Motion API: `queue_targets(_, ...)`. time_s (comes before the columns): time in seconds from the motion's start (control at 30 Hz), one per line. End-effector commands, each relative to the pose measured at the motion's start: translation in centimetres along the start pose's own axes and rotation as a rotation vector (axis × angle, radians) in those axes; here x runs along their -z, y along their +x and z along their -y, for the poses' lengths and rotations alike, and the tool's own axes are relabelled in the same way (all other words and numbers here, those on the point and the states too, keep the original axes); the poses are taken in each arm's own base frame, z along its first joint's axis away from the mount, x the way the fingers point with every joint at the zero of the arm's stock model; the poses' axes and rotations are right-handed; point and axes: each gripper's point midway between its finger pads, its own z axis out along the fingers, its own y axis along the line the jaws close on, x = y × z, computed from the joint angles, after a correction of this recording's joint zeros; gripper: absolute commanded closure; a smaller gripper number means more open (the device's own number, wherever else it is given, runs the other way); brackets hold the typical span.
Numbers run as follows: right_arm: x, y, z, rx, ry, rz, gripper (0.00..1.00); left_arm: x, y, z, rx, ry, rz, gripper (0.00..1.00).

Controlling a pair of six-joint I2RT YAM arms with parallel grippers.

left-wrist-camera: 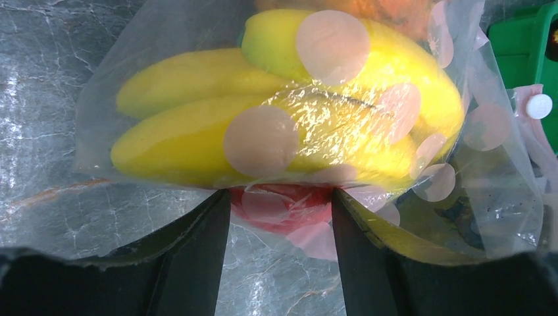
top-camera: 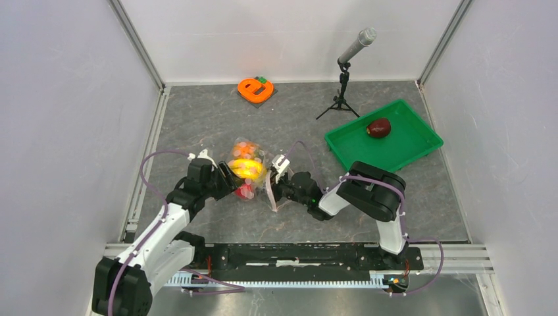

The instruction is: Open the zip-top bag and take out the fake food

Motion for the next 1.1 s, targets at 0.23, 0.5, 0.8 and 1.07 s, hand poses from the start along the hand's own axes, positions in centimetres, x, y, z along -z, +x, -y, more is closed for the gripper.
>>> queue_targets(0.23,1.1,0.7,2.3,0.041,0.182,-0.088,0.58,0.2,0.6,-0.7,0.036,-0.019,-0.001,0.34)
queue_targets(0.5,4.1,-1.8,3.7,0.094,0.288,-0.102,0.76,1.4,-1.6,-1.1,0.042,-0.074,0.105,0.31)
queue_targets(0.8,4.7,-2.6,3.7,0.063,0.329,-0.172,0.9,2.3,-2.9,-2.0,0.047,-0.138,0.162,0.27)
queue_targets(1.07,7.3,-4.2,4.6,0.104,0.387,-0.135,0.9,3.0,-3.7,-1.1,0.024,-0.112,0.189,0.26)
